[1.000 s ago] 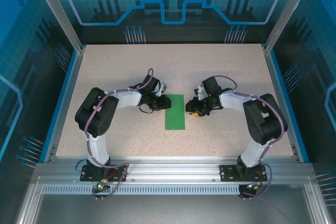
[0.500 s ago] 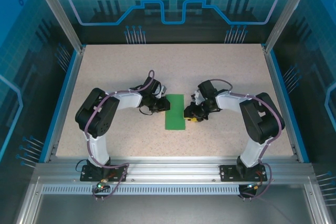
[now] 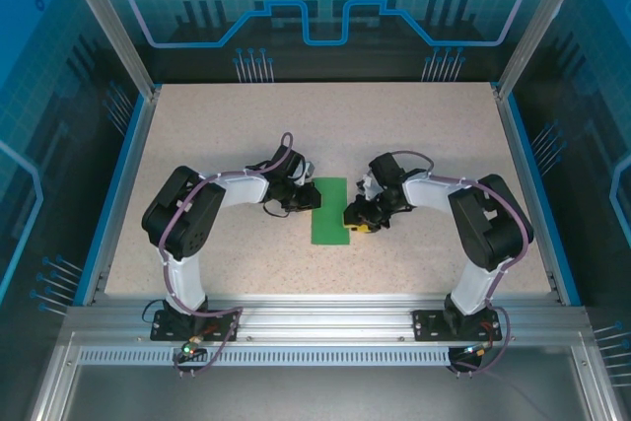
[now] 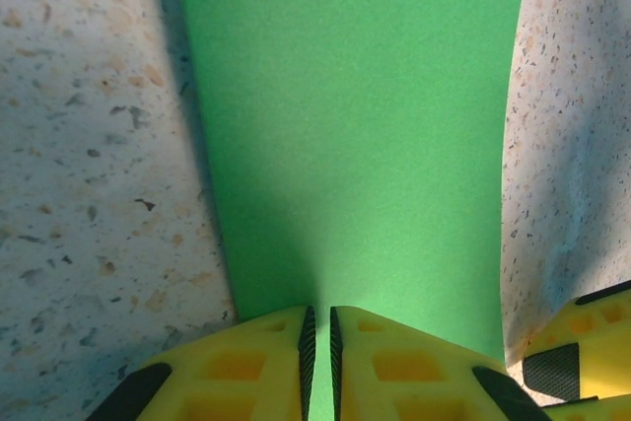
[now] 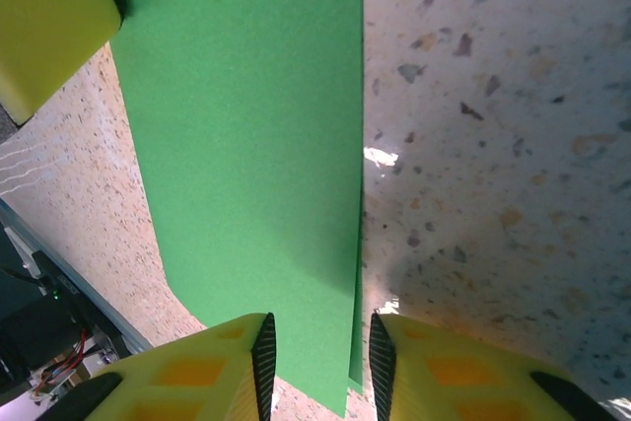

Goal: Fold a paper plane with a square sheet of paper (fold left side to right side)
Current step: Fold the triangle a second time at the center of the table.

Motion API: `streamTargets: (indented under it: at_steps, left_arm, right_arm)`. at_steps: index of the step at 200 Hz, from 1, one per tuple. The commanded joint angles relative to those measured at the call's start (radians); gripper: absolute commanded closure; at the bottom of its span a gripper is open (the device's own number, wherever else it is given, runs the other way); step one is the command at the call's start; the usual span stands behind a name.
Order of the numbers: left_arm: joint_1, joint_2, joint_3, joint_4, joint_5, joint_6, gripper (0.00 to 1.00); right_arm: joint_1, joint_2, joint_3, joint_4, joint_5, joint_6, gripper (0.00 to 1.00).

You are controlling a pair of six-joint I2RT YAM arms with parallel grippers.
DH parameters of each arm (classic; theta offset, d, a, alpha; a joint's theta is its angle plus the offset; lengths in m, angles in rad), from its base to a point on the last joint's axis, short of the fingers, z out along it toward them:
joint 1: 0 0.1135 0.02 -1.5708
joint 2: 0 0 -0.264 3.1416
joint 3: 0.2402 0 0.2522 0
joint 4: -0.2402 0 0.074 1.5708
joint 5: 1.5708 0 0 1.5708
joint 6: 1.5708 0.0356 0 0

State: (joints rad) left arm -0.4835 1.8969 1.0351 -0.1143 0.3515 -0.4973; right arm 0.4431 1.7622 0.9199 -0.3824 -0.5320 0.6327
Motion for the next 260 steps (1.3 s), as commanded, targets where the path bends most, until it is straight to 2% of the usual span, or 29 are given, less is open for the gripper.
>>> streamTargets:
  at_steps: [1,157,173,202,230,260]
  left_arm:
    - [-0.011,-0.005,-0.015,-0.044,-0.028,0.01,0.84]
    - [-0.012,-0.035,-0.023,-0.014,-0.005,0.003,0.81]
    - [-0.013,-0.054,-0.022,-0.011,-0.003,0.009,0.77]
    - [-0.012,-0.128,-0.055,0.036,-0.015,0.023,0.62]
    - [-0.012,-0.269,-0.16,0.142,-0.038,0.053,0.49]
    - [-0.048,-0.432,-0.253,0.149,-0.106,0.138,0.43]
  right_arm:
    - [0.02,0.021,-0.001,-0.023,-0.021,0.01,0.67]
    - [0.039,0.024,0.01,0.049,-0.056,0.062,0.68]
    - [0.033,0.024,0.009,0.053,-0.064,0.068,0.68]
    - [0.015,0.012,-0.002,0.085,-0.08,0.093,0.68]
    - [0.0,0.022,0.009,0.132,-0.132,0.125,0.68]
    - [-0.017,0.039,0.047,0.125,-0.142,0.133,0.67]
